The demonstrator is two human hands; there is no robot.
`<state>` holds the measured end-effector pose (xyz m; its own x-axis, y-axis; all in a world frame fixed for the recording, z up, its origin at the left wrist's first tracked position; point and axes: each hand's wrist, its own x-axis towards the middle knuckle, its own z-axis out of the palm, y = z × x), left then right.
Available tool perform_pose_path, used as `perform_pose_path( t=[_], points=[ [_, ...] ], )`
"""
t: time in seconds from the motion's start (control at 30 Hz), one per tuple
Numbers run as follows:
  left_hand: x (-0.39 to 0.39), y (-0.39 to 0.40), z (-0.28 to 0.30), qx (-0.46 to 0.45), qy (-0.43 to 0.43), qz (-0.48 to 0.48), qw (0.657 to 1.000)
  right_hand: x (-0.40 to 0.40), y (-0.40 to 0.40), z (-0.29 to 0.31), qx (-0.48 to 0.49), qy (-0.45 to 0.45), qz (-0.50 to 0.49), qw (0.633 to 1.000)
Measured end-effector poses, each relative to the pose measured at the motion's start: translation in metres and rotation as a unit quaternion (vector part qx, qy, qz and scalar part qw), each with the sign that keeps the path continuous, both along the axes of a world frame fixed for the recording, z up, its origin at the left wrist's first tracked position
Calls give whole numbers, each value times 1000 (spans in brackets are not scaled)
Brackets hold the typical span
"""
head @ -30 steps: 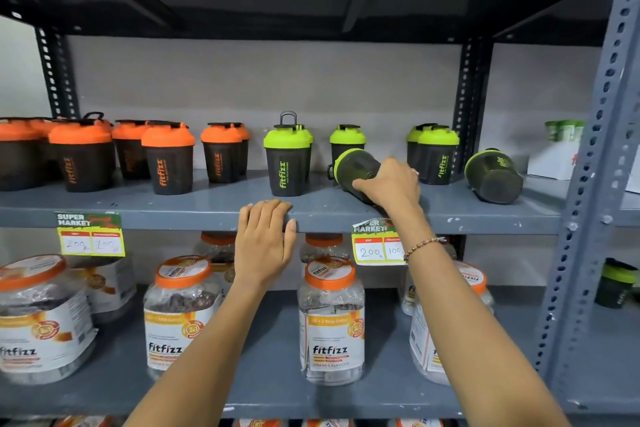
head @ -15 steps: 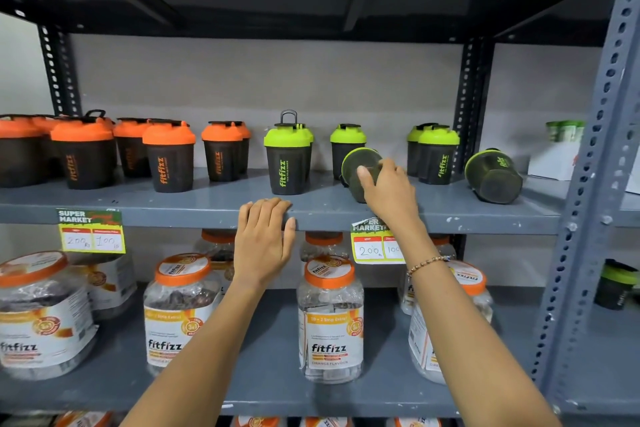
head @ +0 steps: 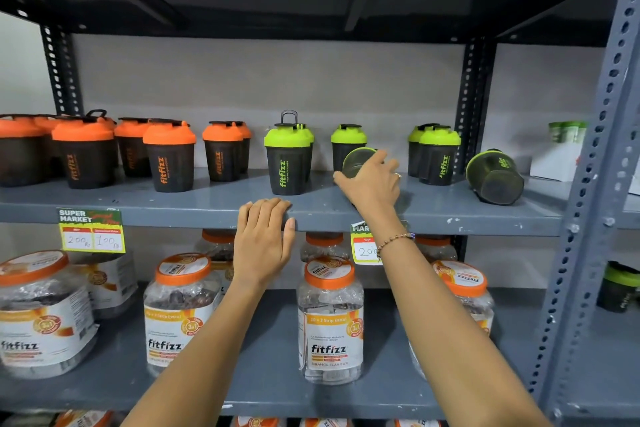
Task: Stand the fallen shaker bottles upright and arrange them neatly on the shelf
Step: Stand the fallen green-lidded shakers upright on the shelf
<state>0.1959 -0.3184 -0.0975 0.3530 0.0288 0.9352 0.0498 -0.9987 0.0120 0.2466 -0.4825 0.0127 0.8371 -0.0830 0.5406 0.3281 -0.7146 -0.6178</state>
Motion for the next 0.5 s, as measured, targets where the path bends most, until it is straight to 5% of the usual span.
perform_pose_path(
  t=[0.23, 0.4, 0.5],
  points=[
    [1, 0, -1, 2, -7, -5, 1000, 10, -35, 3, 96, 55, 1, 994],
    [3, 0, -1, 4, -16, -1, 1000, 13, -49, 18, 0, -45, -13, 999],
    [3, 0, -2, 4, -16, 0, 1000, 12, -54, 29, -162, -13, 31, 986]
  ],
)
